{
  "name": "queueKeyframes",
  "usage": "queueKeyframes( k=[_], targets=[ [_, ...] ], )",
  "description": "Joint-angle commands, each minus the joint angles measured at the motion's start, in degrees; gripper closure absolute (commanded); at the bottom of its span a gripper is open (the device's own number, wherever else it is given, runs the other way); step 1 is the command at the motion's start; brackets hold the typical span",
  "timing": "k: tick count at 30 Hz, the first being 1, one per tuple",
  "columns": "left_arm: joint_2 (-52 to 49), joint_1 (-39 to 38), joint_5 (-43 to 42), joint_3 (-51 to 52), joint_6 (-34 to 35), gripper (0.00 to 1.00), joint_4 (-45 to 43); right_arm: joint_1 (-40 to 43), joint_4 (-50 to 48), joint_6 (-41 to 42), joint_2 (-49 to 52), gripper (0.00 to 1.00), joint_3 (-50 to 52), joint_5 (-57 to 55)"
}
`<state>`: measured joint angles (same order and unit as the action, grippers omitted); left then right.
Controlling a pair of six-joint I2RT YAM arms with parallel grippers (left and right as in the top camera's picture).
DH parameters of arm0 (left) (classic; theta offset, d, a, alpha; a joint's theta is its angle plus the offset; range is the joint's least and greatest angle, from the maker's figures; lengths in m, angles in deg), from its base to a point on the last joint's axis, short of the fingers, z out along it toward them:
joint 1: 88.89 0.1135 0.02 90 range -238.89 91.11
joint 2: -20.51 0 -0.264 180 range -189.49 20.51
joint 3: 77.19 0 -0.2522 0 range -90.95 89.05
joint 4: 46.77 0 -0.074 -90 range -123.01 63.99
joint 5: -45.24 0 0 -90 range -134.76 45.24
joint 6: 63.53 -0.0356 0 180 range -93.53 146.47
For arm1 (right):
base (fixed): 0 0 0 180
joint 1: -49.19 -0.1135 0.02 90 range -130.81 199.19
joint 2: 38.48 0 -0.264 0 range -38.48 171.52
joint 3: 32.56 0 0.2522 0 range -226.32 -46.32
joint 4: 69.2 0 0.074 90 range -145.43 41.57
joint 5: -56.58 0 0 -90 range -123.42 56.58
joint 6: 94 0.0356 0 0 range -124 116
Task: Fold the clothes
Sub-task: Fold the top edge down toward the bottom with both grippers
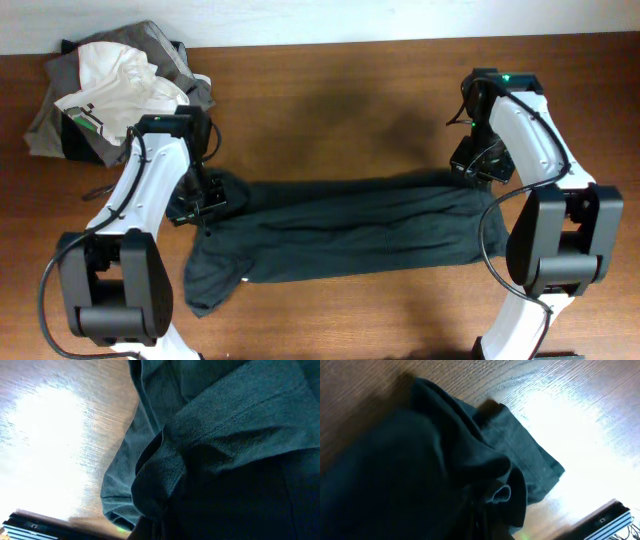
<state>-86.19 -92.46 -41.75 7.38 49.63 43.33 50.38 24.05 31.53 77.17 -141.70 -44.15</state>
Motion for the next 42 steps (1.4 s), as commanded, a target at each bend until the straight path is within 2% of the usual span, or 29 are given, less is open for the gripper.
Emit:
queueKeyframes(
  k=[1,2,11,12,13,14,15,16,22,23,24,25,26,27,28,32,36,40,42],
  targets=[
    [1.29,0.35,1.29,4.04,-0.11,0.96,0.76,0.33,-0.28,0.28,-2.1,0.96,1.11,-3.34],
    [1.29,0.35,1.27,5.35,-0.09,0.78,0.68,0.33,-0.46,0.15,-2.1,0.96,1.64,-3.52],
    [1.29,0.35,0.9,9.6,-0.11,0.77,0.92,0.33,3.32,-1.88,-2.1,0.96,3.21,-5.07],
    [1.29,0.37,0.9,9.6,-0.11,0.77,0.94,0.33,4.57,-1.9,-2.1,0.82,3.21,-6.54],
    [1.29,0.37,0.9,9.6,-0.11,0.77,0.96,0.33,6.03,-2.08,-2.1,0.42,3.21,-8.0],
    [1.29,0.35,0.92,9.6,-0.11,0.77,1.11,0.35,7.23,-2.1,-2.1,0.2,3.21,-8.96],
    [1.31,0.37,1.09,9.57,-0.11,0.77,1.09,0.35,7.5,-2.08,-2.1,0.05,3.21,-9.11],
    [1.42,0.37,1.53,9.51,-0.09,0.77,1.03,0.39,7.48,-2.08,-2.1,0.01,3.21,-9.16],
    [10.27,0.35,1.44,5.01,1.64,0.78,0.83,2.86,5.03,-2.82,-2.12,0.01,3.17,-9.42],
    [13.38,-0.17,0.48,4.81,1.57,0.77,-0.98,4.85,2.16,-10.8,-2.12,0.05,3.17,-0.04],
    [14.71,-0.94,-1.51,4.81,0.72,0.77,-2.67,5.68,0.5,-18.86,-2.12,0.14,3.17,8.68],
    [14.91,-2.14,-5.4,4.81,-1.22,0.78,-4.85,6.01,-0.72,-26.6,-2.12,0.28,3.17,19.74],
    [14.64,-3.1,-8.17,4.98,-2.71,0.78,-6.56,5.9,-0.9,-31.54,-2.1,0.54,3.19,26.8],
    [14.36,-4.35,-11.13,5.31,-4.44,0.83,-8.63,5.33,-0.63,-35.19,-2.1,0.89,3.23,32.0],
    [13.97,-5.95,-12.87,5.73,-4.83,0.85,-10.47,4.33,-0.02,-35.52,-2.1,0.96,3.23,33.07],
    [9.42,-10.1,-13.99,5.77,-4.83,0.86,-11.56,0.66,-0.92,-34.23,-2.1,0.96,7.43,30.1],
    [1.14,-10.51,-14.67,5.77,-6.75,0.95,-15.5,1.46,-7.63,-31.41,-2.1,0.96,16.52,29.38],
    [-5.05,-10.4,-14.99,5.77,-6.1,0.98,-13.66,1.62,-9.14,-28.74,-2.1,0.96,20.04,25.31],
    [-8.09,-9.64,-11.19,5.77,-5.88,0.98,-10.84,1.75,-9.7,-25.38,-2.1,0.96,21.0,19.8]
  ],
)
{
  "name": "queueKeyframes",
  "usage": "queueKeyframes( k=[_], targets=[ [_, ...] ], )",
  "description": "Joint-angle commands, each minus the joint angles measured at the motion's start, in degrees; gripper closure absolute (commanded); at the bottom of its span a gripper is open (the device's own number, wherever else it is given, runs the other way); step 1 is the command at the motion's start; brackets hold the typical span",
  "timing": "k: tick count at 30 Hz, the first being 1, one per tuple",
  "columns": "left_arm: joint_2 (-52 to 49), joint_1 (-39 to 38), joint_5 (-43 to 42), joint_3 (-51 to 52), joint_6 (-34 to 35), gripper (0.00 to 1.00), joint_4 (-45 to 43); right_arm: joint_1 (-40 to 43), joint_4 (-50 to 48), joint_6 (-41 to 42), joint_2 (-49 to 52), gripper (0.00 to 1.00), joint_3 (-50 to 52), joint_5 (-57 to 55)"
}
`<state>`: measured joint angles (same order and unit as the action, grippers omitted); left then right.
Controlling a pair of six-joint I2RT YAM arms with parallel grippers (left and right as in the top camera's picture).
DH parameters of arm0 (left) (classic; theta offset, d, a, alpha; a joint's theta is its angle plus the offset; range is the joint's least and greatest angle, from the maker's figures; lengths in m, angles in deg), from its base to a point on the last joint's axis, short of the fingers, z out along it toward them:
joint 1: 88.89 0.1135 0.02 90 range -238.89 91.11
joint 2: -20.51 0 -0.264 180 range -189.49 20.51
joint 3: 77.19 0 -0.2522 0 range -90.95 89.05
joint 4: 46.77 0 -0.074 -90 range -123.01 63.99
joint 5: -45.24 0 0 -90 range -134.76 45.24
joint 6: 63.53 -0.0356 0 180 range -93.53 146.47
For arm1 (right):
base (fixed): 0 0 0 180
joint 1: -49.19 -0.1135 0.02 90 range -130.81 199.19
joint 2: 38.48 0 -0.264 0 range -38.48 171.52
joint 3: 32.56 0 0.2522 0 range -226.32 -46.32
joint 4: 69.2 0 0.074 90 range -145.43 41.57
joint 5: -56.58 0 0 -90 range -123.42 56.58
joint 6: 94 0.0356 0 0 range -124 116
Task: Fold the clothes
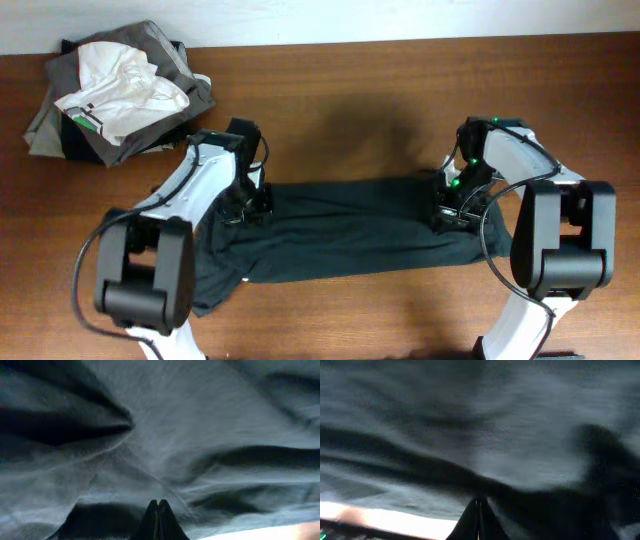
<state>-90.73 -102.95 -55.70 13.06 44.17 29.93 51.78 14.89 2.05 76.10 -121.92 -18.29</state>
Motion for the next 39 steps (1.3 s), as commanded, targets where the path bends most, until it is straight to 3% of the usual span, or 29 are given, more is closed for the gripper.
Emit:
queueKeyframes(
  k=[1,11,16,18,19,20,21,23,26,27,28,29,31,39],
  targets=[
    [-4.63,1.66,4.09,0.09,-0.44,0.98,3.93,0.59,-1.25,4.11,-1.03,0.96,1.92,-5.99],
    [-5.99,13.55,7.78,0.24,-0.44,0.99,8.9,12.0,-8.66,8.31,-1.07,0.96,7.65,-8.35],
    [5.55,14.25,9.88,-2.95,-0.42,0.99,10.27,13.14,-7.56,9.51,-3.87,0.96,3.72,-8.57],
    [12.52,14.25,9.88,-3.37,-0.39,0.99,11.76,13.14,-6.27,9.49,-6.78,0.85,2.32,-8.59],
    [15.06,14.25,9.88,-3.37,0.61,0.97,13.09,13.14,-6.05,9.49,-8.72,0.72,1.86,-8.61],
    [16.44,14.25,9.6,-3.37,0.96,0.94,13.88,13.14,-6.05,9.49,-10.36,0.4,1.64,-8.59],
    [17.22,14.23,9.38,-3.37,0.9,0.91,14.45,13.14,-6.05,9.49,-11.96,0.19,1.46,-8.55],
    [17.25,14.23,9.16,-3.21,0.87,0.89,15.65,13.14,-6.03,9.46,-14.14,0.12,1.42,-8.55],
    [17.07,14.03,6.97,-2.58,0.87,0.91,14.97,13.05,-5.68,8.68,-14.73,0.14,1.44,-6.54],
    [17.07,13.66,5.6,-2.27,0.87,0.91,14.16,12.63,-5.77,6.12,-14.73,0.21,1.44,-3.72],
    [17.07,13.2,5.35,-1.53,0.83,0.94,12.57,11.78,-6.03,4.22,-14.69,0.38,1.44,-1.31],
    [16.94,12.72,5.35,-0.52,0.83,0.95,10.78,10.78,-6.23,4.22,-14.64,0.64,1.44,-1.2],
    [14.45,11.23,3.17,3.5,0.72,0.99,4.24,7.78,-7.72,3.85,-14.34,0.81,1.55,-1.4],
    [0.85,13.31,3.85,5.42,0.66,0.99,0.9,6.1,-9.68,3.87,-13.7,0.84,1.92,-2.27]
  ],
)
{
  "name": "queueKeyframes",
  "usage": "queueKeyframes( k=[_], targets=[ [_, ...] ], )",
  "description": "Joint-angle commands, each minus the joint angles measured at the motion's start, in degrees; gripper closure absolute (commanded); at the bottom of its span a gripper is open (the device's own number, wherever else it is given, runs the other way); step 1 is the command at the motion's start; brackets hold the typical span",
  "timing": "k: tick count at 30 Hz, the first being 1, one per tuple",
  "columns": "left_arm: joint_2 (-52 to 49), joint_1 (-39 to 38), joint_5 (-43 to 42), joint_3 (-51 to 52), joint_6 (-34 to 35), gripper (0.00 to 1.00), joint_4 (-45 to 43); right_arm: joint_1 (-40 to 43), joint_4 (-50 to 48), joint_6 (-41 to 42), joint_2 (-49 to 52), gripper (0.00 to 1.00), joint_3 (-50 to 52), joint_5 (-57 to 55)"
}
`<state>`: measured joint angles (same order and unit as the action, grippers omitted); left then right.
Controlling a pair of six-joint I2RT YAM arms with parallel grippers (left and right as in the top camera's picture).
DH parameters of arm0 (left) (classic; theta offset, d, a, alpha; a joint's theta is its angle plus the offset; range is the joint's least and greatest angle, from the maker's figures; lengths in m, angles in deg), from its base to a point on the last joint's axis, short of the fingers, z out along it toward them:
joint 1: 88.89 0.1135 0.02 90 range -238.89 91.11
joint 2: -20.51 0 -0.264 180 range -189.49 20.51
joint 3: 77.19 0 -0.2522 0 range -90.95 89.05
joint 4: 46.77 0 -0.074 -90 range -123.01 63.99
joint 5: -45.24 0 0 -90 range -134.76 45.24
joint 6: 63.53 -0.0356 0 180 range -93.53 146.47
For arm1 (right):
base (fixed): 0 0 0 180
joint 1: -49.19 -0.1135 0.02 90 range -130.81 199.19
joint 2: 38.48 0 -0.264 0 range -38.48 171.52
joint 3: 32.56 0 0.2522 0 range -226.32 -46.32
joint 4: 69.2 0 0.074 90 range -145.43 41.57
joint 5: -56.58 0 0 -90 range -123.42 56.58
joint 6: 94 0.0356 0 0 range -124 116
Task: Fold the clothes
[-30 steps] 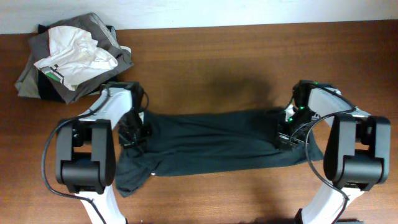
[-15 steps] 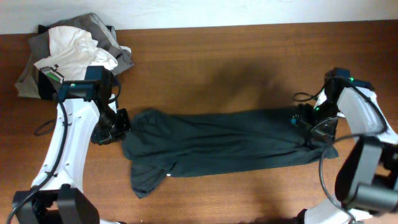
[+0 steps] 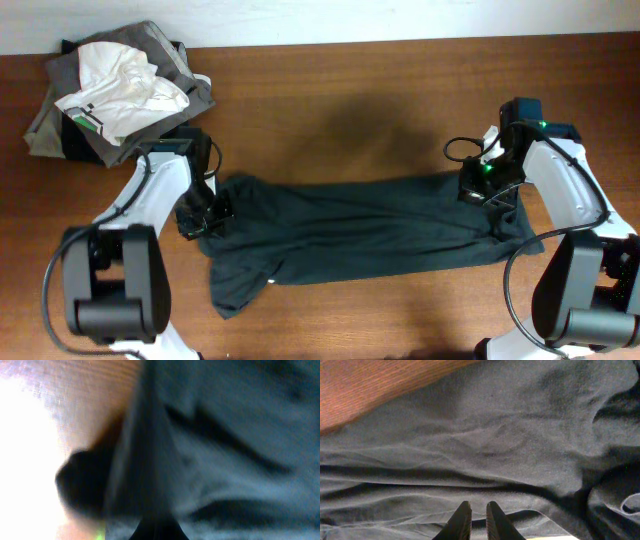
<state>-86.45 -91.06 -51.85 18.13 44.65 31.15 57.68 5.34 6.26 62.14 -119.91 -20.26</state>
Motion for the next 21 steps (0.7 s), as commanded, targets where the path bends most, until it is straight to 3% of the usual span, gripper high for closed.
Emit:
queueKeyframes(
  k=[1,8,11,12,14,15,17,18,19,21],
  targets=[
    [-4.22,1.97,0.04,0.35,0.17,0.99,0.09,0.2,-0.13,-0.35,0.26,0.84,0.04,-0.31],
    [-5.35,4.96,3.93,1.11,1.53,0.99,8.15,0.2,-1.7,1.01,0.26,0.82,0.09,-0.98],
    [-2.05,4.94,4.59,-0.42,3.43,0.99,10.38,0.24,-1.95,5.4,0.26,0.76,0.04,-11.47],
    [0.09,4.83,5.44,-1.03,3.87,0.99,10.8,0.42,-2.21,5.73,0.26,0.68,0.04,-13.05],
    [4.9,4.09,5.42,-1.57,3.85,0.99,10.1,1.16,-2.75,5.7,0.26,0.34,-0.02,-13.0],
    [6.8,3.63,5.42,-1.57,3.82,0.99,9.53,1.95,-2.99,5.73,0.26,0.25,-0.2,-12.98],
    [10.25,2.01,5.38,-1.57,3.82,0.83,8.46,5.51,-4.63,5.42,0.26,0.12,-0.37,-12.31],
    [10.99,1.03,5.38,-1.57,3.82,0.43,7.82,8.76,-6.1,2.03,0.26,0.12,-0.37,-9.9],
    [10.97,0.37,5.38,-1.55,3.82,0.24,7.15,11.28,-6.54,-1.92,0.26,0.11,-0.37,-6.86],
    [10.91,-0.09,5.38,-1.51,3.85,0.01,5.4,16.39,-6.69,-8.41,0.37,0.11,-0.37,-1.2]
  ],
)
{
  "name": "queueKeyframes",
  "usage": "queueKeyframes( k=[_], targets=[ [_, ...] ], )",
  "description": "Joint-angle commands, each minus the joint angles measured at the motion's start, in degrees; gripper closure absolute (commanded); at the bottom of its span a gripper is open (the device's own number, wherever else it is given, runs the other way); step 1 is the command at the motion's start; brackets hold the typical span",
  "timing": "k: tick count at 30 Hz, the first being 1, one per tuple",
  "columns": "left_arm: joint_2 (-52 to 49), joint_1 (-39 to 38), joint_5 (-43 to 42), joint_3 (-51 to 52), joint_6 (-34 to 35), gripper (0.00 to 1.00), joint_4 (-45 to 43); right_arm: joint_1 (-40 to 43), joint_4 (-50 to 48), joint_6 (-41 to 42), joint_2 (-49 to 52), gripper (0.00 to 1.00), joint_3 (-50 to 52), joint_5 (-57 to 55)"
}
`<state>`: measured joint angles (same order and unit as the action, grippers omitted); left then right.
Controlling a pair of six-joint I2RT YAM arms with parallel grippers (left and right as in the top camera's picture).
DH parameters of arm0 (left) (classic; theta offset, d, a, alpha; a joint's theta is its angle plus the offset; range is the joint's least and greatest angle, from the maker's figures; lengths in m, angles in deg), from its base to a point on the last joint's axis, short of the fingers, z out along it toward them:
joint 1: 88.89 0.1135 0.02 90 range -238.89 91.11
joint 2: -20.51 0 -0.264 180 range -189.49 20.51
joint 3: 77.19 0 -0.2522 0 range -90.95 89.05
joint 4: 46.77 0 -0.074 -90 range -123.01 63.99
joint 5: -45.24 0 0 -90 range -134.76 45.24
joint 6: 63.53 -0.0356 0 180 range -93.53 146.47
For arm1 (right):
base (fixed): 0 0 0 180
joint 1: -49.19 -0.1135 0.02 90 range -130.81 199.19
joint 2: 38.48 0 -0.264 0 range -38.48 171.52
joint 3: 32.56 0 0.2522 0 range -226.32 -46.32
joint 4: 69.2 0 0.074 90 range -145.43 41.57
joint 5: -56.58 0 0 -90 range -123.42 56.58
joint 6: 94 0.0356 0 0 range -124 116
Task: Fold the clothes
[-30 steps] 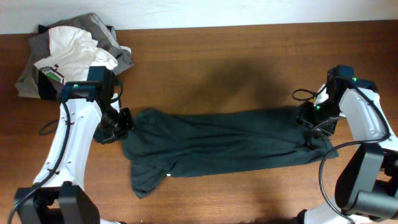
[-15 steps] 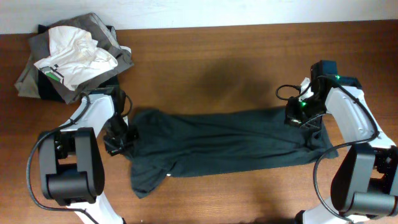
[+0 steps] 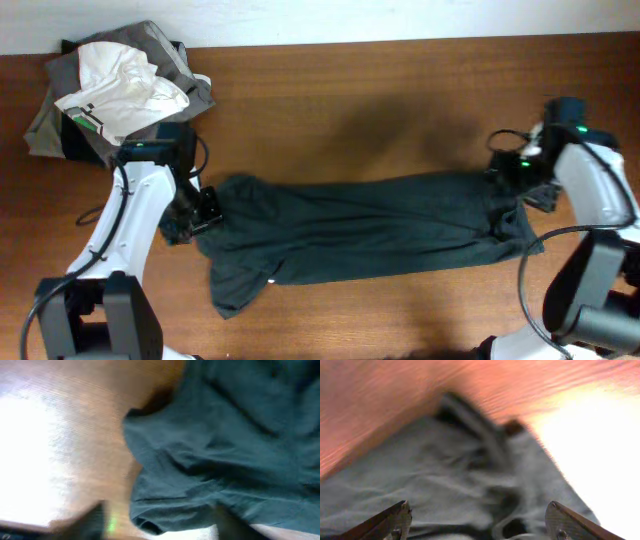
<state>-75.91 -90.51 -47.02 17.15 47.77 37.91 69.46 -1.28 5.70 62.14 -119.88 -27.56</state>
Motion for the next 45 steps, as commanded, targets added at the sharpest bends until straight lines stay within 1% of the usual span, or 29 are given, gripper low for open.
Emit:
queueKeyframes(
  k=[1,5,7,9,11,12,14,15,17,22,23,26,29,33,35,37,38,39,40,41,42,43,45],
  targets=[
    [0.37,-0.63,0.57,-0.52,0.72,0.01,-2.05,6.67,-0.74,-8.92,0.52,0.1,-0.37,6.19],
    [0.35,-0.63,0.26,-0.52,0.52,0.01,-2.97,12.92,-3.61,-9.53,3.1,0.05,-0.37,6.27],
    [0.35,-0.83,-3.13,-0.52,-2.84,0.02,-4.55,13.92,-3.67,-9.51,5.09,0.04,-0.37,6.78],
    [0.35,-2.34,-8.11,-0.52,-7.37,0.03,-8.33,13.55,-3.06,-9.49,7.65,0.05,-0.33,10.43],
    [0.33,-4.59,-9.18,-0.52,-8.13,0.11,-10.19,12.7,-2.78,-9.49,8.24,0.06,-0.33,11.04],
    [0.33,-5.62,-9.2,-0.52,-8.13,0.26,-10.34,12.5,-2.78,-9.42,8.2,0.06,-0.37,11.08],
    [-0.52,-9.11,-9.64,0.11,-5.81,0.62,-10.32,12.37,-2.54,-9.22,8.17,0.05,-0.39,11.1],
    [-1.84,-10.32,-9.64,0.57,-4.52,0.78,-10.29,12.37,-2.51,-9.22,8.17,0.06,-0.39,11.1],
    [-5.9,-11.47,-11.02,0.66,-4.22,0.99,-10.32,12.37,-2.51,-8.81,8.17,0.05,-0.39,11.1],
    [-17.07,-11.13,-10.84,0.66,-4.24,0.99,-10.69,12.35,-2.08,-8.81,8.17,0.05,-0.39,11.1],
    [-19.87,-10.29,-10.86,0.66,-4.22,0.99,-10.69,12.35,-1.99,-8.81,8.17,0.05,-0.39,11.1],
    [-24.17,-7.26,-10.62,0.66,-4.24,0.99,-10.69,12.35,-1.4,-8.81,8.17,0.06,-0.39,11.13],
    [-26.16,-1.14,-5.35,0.66,-4.2,0.99,-10.67,12.35,-0.79,-8.81,8.17,0.06,-0.39,11.23],
    [-26.14,8.83,-3.52,0.52,-4.2,0.99,-10.05,11.58,-0.2,-8.85,8.17,0.07,-0.39,13.22],
    [-26.14,13.33,-1.38,-0.59,-4.22,0.99,-9.22,9.57,0.48,-8.87,8.17,0.07,-0.39,13.44],
    [-26.14,16.02,-1.29,-3.3,-4.24,0.99,-6.91,6.58,0.76,-9.7,8.17,0.07,-0.39,13.44],
    [-26.14,16.85,0.33,-6.25,-4.22,0.99,-3.69,4.0,1.03,-11.1,8.17,0.06,-0.39,13.46],
    [-26.03,17.11,4.04,-9.84,-3.48,0.99,-0.11,1.73,1.03,-12.66,8.17,0.04,-0.39,13.46],
    [-25.81,17.14,7.45,-12.87,-1.07,0.99,2.64,-0.09,1.09,-13.97,8.17,0.03,-0.39,13.49],
    [-25.64,17.11,8.33,-15.43,-0.5,0.99,4.68,-1.44,1.16,-14.25,8.17,0.02,-0.37,13.46],
    [-25.35,17.11,7.85,-18.82,-0.46,0.97,6.82,-2.82,1.18,-14.45,8.17,0.0,-0.37,13.68],
    [-25.16,17.0,7.52,-20.98,-0.31,0.91,8.33,-3.89,1.14,-15.58,8.17,0.01,-0.37,15.04],
    [-24.72,16.48,7.45,-23.58,-0.31,0.86,10.27,-5.31,1.97,-19.56,8.17,0.01,-0.37,21.46]
  ],
)
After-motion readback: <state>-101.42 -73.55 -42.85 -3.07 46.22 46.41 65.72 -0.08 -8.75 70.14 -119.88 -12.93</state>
